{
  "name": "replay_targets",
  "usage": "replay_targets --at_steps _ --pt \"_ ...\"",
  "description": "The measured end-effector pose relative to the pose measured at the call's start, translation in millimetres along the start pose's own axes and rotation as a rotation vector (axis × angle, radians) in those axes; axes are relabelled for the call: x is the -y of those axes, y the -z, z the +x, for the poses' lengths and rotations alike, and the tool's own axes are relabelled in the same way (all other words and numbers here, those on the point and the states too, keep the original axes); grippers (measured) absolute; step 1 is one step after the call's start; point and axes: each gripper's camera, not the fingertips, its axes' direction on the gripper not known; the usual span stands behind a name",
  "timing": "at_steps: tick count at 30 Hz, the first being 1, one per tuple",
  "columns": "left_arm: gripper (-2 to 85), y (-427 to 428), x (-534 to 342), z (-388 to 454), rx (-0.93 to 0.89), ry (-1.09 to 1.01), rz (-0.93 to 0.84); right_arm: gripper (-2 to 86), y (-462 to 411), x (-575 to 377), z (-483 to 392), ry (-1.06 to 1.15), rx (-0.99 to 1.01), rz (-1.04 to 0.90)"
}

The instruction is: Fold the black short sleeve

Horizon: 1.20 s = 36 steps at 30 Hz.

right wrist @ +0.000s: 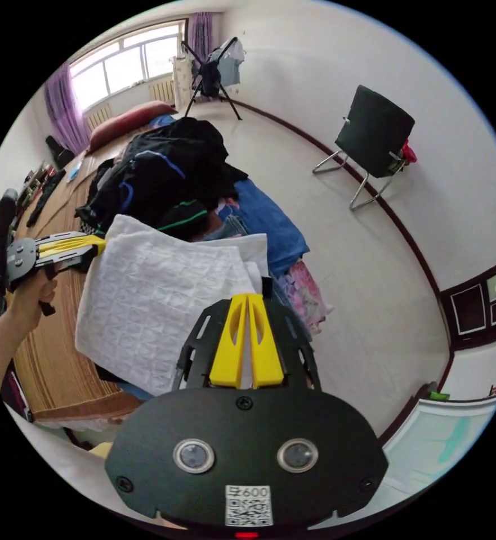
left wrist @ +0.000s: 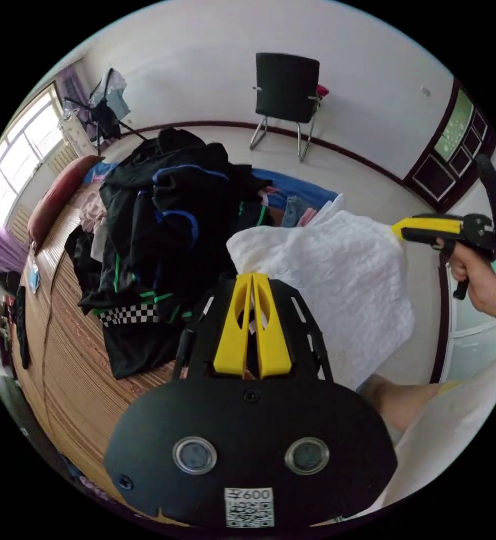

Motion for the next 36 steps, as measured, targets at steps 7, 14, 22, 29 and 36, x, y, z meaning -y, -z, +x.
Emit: replay_targets --at_steps 7,14,22,29,36 --pt "0.3 11 23 10 0.008 -0.033 -0.116 -0.9 -54 4 8 -0.064 -0.150 -0.073" --pt "0.3 51 41 13 0.104 -0.081 -0.078 -0.9 -91 -16 83 -0.297 -0.274 -0.133" --pt "0.2 165 17 12 -0.061 -0.030 0.034 -0.9 -69 -34 41 0.088 0.151 -0.033" --pt "0.3 123 -7 25 -0.022 -0.021 -0.214 -0.8 -135 -29 28 0.131 0.099 -0.180" --pt "0.3 137 10 4 -0.111 0.004 -0.216 -0.8 -163 -28 28 0.272 0.067 -0.155"
